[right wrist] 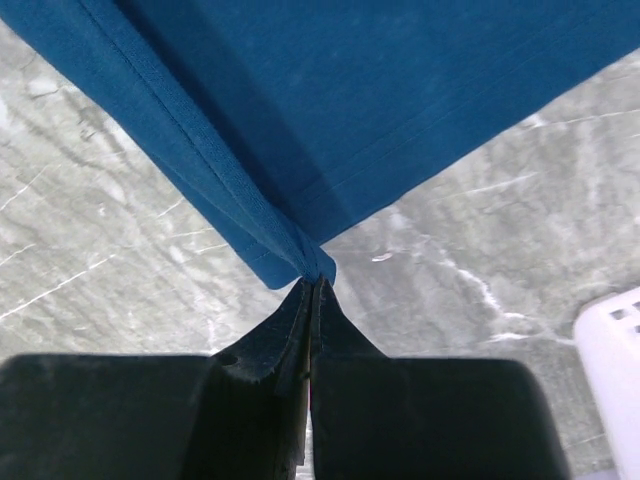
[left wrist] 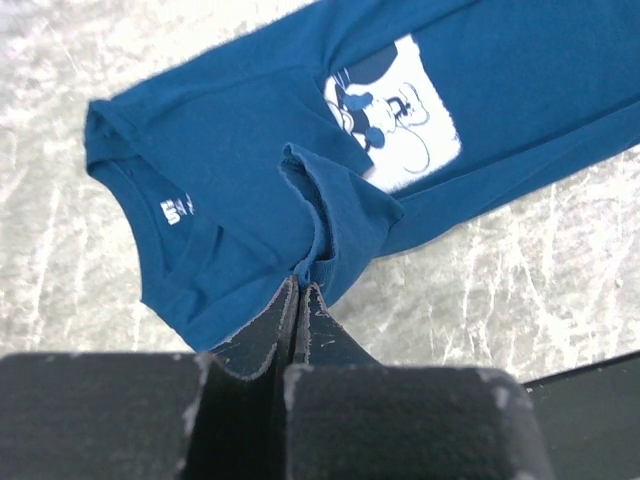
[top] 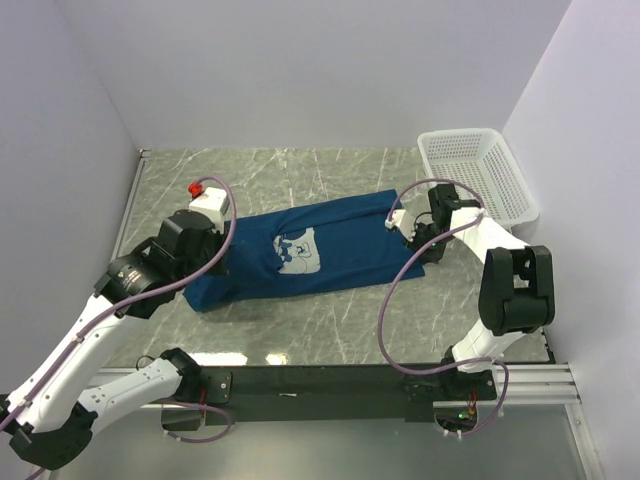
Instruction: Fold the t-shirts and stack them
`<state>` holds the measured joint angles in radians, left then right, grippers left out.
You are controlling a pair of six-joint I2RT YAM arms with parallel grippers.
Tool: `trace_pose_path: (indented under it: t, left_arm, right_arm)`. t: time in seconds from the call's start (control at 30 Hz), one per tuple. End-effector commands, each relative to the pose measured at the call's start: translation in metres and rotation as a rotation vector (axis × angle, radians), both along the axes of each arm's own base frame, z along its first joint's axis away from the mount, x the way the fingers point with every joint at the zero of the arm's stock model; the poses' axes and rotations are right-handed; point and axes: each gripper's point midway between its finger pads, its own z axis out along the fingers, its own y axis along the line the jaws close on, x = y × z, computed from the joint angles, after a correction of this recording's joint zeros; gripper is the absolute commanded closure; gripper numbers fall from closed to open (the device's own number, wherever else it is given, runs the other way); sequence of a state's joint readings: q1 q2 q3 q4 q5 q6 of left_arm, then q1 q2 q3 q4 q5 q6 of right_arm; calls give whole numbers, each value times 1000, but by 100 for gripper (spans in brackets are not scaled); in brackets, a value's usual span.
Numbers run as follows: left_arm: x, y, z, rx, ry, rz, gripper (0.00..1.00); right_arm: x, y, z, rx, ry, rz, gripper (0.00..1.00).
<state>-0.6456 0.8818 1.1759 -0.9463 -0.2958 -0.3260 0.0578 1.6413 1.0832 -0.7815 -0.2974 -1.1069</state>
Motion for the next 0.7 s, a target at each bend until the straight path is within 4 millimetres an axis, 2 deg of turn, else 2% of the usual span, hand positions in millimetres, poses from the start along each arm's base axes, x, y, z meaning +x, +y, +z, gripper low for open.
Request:
trace_pose_path:
  t: [0.0, 0.43, 0.67]
  left_arm:
    - [15, 1, 27, 6, -98, 3, 99]
    - [43, 3, 35, 86, -196, 8, 99]
    - [56, 2, 30, 138, -248, -11, 99]
  right_arm:
    - [15, -4, 10, -6, -31, -31, 100]
    - [34, 0, 16, 18, -39, -57, 100]
    - [39, 2, 15, 26, -34, -64, 100]
